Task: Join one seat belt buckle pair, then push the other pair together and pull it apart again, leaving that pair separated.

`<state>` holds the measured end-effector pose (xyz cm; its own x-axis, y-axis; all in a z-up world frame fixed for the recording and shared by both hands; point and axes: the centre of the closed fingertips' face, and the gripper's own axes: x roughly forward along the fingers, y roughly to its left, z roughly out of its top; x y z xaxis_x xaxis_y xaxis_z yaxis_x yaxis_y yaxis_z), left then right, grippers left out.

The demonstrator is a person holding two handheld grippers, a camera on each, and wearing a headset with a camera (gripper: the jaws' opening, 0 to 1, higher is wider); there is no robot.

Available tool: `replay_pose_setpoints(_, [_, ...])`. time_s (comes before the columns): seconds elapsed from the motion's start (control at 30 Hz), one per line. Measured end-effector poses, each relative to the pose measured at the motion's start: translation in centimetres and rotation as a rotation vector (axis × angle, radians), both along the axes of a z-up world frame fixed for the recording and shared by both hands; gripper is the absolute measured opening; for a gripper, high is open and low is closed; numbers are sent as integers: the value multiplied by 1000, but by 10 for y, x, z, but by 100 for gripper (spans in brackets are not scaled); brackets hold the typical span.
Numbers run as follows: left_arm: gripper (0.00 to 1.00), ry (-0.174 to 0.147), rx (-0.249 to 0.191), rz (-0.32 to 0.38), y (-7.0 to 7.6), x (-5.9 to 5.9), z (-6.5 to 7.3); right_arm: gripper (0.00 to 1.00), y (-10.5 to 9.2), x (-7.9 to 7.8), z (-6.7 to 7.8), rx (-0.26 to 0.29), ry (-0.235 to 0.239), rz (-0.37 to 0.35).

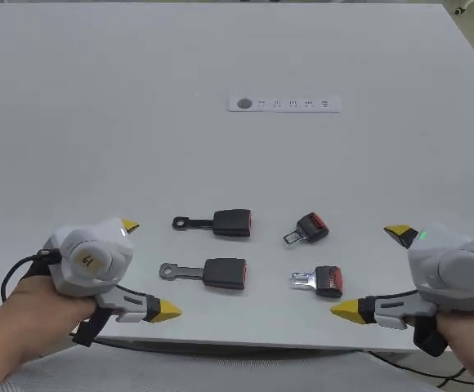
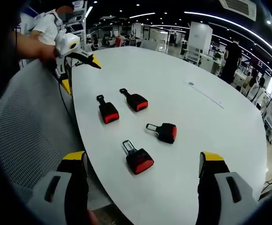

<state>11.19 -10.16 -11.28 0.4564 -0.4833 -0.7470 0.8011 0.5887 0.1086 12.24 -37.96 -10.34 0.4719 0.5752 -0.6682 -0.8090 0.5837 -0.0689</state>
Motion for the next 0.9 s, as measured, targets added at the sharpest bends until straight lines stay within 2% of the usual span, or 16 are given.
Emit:
replay_pose_setpoints(0.73, [98, 7, 5, -14, 0, 0, -4, 97, 3, -1, -1, -7, -1, 8])
replay_pose_setpoints(0.8, [94, 19, 1, -14, 0, -2, -4, 97, 2, -2, -1, -7, -1, 6])
replay_pose_setpoints(0.9, [91, 14, 19, -20, 1, -2, -5, 97, 2, -3, -2, -14, -3, 7])
